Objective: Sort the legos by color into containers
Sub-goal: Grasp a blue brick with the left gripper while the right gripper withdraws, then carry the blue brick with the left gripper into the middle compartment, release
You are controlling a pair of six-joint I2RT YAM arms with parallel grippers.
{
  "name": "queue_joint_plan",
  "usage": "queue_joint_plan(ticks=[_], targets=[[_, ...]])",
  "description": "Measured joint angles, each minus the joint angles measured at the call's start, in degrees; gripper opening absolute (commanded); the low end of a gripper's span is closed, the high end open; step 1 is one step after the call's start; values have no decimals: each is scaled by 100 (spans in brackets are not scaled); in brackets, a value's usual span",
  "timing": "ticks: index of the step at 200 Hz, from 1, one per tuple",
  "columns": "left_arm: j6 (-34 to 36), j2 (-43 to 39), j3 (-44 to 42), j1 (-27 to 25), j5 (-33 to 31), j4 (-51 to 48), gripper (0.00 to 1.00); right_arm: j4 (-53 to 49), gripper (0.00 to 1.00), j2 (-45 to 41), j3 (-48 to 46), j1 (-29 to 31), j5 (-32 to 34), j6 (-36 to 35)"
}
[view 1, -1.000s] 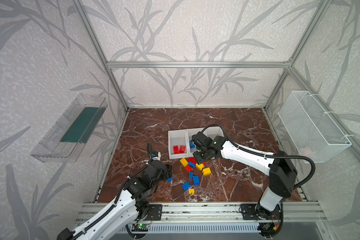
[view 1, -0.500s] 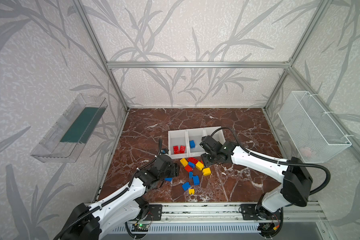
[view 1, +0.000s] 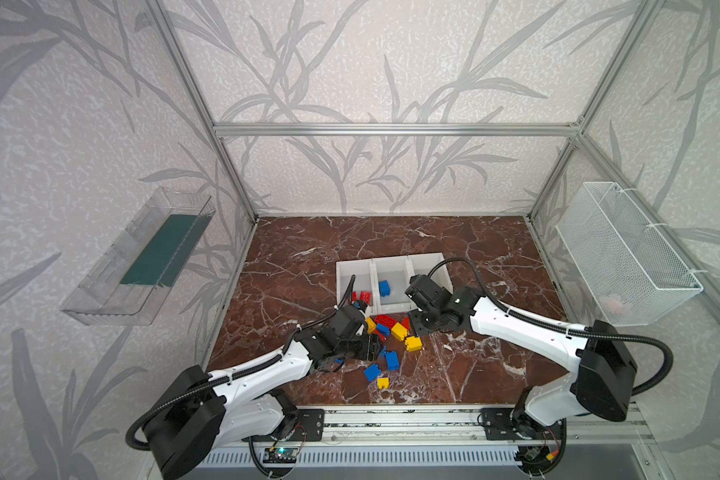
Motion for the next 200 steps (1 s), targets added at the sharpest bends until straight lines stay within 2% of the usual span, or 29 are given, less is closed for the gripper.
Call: queue_joint_plan(ticks=[60, 108, 165, 200], targets=[[33, 994, 487, -151, 90, -138, 59, 2, 54, 0, -33, -63, 28, 9], [24, 1484, 780, -232, 85, -160, 49, 9, 54, 0, -55, -76, 26, 9], [-13, 1685, 831, -295, 20, -168, 31, 26, 54, -83, -229, -90, 26, 24], [-11, 1665, 835, -315, -52, -186, 25, 24, 54, -138, -262, -94, 31, 26]])
